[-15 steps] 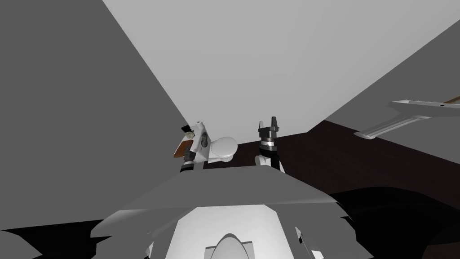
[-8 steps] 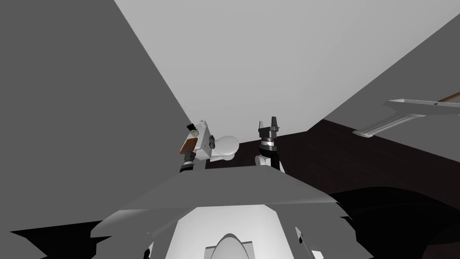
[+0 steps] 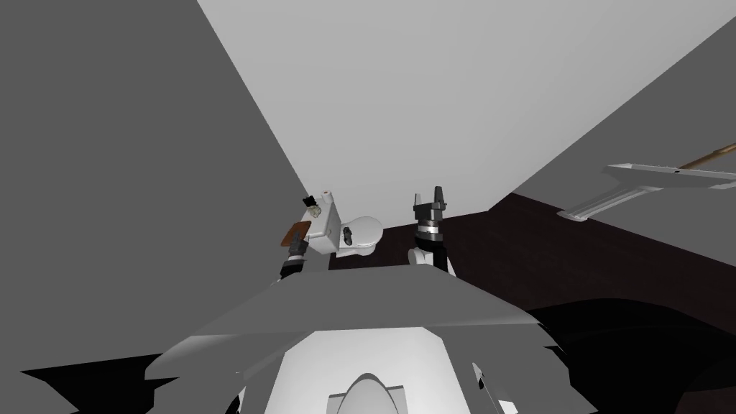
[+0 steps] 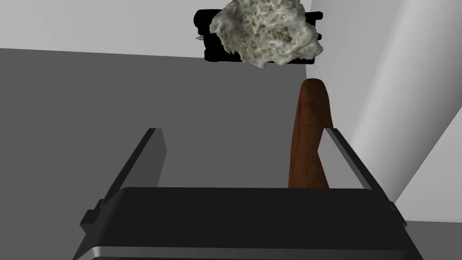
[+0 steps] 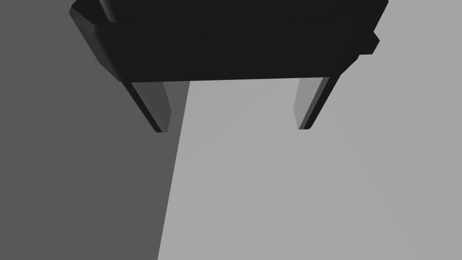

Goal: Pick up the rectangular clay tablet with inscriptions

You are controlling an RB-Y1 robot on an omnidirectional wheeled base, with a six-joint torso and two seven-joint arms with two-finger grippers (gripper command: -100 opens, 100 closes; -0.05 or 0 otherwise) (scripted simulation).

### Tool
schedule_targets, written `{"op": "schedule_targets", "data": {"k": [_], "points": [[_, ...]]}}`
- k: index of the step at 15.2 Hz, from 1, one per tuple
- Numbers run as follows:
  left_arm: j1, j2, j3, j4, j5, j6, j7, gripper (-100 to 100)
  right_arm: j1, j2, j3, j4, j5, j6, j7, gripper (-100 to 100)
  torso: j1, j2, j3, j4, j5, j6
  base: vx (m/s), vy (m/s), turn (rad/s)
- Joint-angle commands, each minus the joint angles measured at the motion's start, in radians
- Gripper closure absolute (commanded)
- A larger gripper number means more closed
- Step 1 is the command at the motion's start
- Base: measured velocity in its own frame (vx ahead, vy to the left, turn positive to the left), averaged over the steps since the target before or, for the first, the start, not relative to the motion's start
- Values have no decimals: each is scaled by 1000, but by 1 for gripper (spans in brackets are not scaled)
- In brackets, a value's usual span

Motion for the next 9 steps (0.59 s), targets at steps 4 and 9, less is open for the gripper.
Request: {"op": "schedule_targets", "data": {"k": [4,9], "points": [[0,1,1,-5,0,6,2,100,0,0,0,0,0,0,0,0,4,0,0,0,1,0,6,-23,4],[1,-34,-16,46,-4,-28,-19,100,0,0,0,0,0,0,0,0,10,1,0,0,2,0,-5,39,-5]]}}
